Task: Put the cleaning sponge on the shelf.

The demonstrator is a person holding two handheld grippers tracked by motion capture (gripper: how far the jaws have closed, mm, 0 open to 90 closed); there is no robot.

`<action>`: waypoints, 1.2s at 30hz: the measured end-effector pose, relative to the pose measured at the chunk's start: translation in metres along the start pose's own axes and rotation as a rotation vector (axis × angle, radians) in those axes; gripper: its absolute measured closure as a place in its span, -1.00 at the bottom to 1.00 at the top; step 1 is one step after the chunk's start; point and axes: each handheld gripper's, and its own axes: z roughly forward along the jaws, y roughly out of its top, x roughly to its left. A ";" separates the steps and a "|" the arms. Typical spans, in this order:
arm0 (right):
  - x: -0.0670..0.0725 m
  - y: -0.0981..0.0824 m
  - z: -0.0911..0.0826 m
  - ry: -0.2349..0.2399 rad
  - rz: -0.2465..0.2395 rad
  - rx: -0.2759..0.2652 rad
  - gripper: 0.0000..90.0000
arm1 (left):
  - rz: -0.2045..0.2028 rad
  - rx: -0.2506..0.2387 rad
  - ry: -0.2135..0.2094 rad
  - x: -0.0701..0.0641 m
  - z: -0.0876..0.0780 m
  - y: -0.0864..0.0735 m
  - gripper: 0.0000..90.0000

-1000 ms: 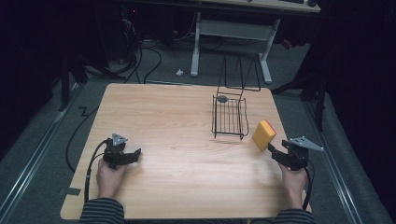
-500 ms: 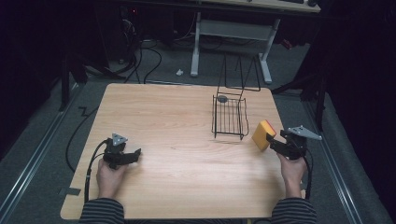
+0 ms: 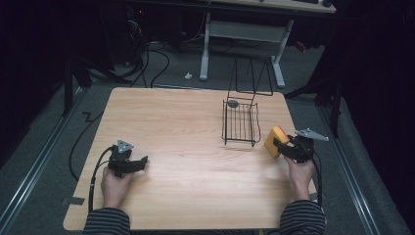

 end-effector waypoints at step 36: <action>0.000 -0.010 0.028 0.017 -0.015 0.049 0.32 | 0.000 0.000 0.000 0.000 0.000 0.000 -0.49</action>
